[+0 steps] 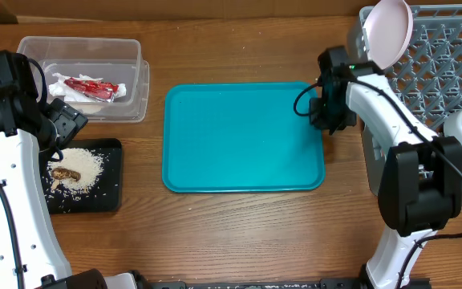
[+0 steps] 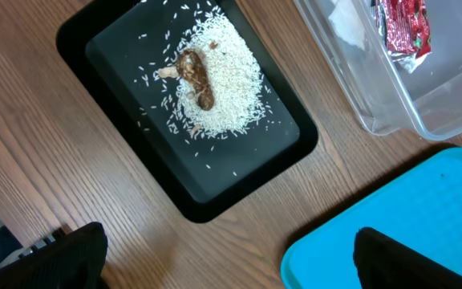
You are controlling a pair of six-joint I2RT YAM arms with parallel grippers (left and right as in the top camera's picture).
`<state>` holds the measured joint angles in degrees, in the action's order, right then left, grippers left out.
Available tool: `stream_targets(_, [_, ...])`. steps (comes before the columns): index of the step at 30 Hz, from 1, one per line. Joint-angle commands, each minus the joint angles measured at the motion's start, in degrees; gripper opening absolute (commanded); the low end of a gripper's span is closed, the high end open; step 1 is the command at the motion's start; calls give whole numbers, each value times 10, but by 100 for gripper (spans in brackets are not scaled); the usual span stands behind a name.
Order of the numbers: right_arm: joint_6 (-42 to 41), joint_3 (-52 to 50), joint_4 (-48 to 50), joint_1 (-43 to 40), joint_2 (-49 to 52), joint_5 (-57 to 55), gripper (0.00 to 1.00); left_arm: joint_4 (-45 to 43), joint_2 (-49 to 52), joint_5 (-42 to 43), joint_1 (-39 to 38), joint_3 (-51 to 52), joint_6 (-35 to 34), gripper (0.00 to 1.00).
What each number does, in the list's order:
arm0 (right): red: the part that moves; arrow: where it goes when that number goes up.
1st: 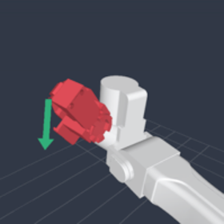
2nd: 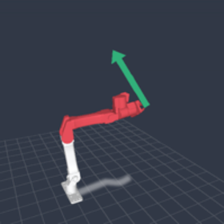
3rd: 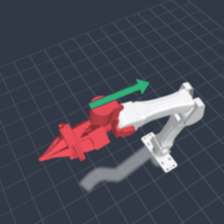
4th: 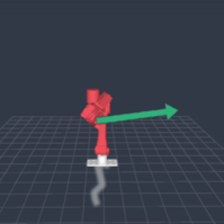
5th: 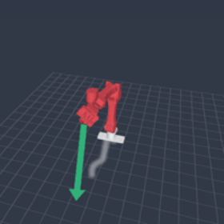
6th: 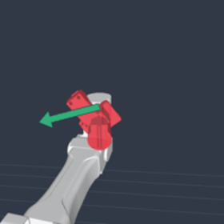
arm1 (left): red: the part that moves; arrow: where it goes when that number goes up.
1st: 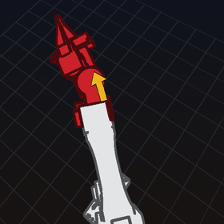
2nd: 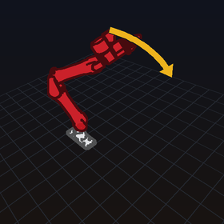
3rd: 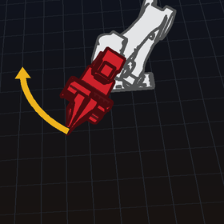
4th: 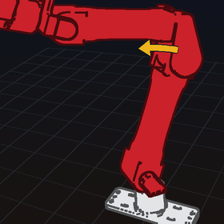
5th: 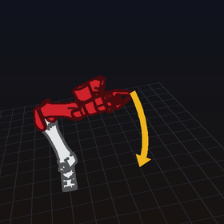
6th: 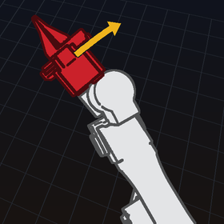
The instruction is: Sort waste into correct bins and load items into the dishwasher
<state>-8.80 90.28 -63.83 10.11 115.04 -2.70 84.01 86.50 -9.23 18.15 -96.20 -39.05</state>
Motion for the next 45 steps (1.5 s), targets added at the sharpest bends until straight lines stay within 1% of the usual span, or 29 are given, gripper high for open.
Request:
stream_targets(1, [-5,65,-37,-3,-5,14,24,-1,1,-2,2,-3,-6,100])
stream_targets(4, [-45,123,-104,-3,-24,18,25,-1,1,-2,2,-3,-6,100])
stream_targets(7, [-50,160,-157,-3,-59,57,25,-1,1,-2,2,-3,-6,100])
stream_targets(10, [-50,162,-191,-3,-105,103,26,-1,1,-2,2,-3,-6,100])
stream_targets(12, [-54,162,-233,3,-146,114,27,-1,1,-2,2,-3,-6,100])
stream_targets(15, [-63,150,-268,23,-192,113,27,-1,1,-2,2,-3,-6,100])
stream_targets(18, [-66,121,-281,57,-239,103,28,-1,1,-2,2,-3,-6,100])
stream_targets(20, [-85,94,-281,88,-272,81,29,-1,1,-2,2,-3,-6,100])
stream_targets(23, [-142,49,-280,140,-322,37,35,-1,1,-2,2,-3,-6,100])
stream_targets(24, [-178,24,-276,167,-346,23,43,-1,1,-2,2,-3,-6,100])
stream_targets(25, [-190,14,-275,179,-356,21,59,-1,1,-2,2,-3,-6,100])
stream_targets(26, [-195,6,-275,188,-362,21,100,-1,1,-2,2,-3,-6,100])
stream_targets(29, [-196,-2,-285,201,-366,24,100,-1,1,-2,2,-3,-6,100])
stream_targets(45, [-186,-2,-299,201,-365,29,100,-1,1,-2,2,-3,-6,100])
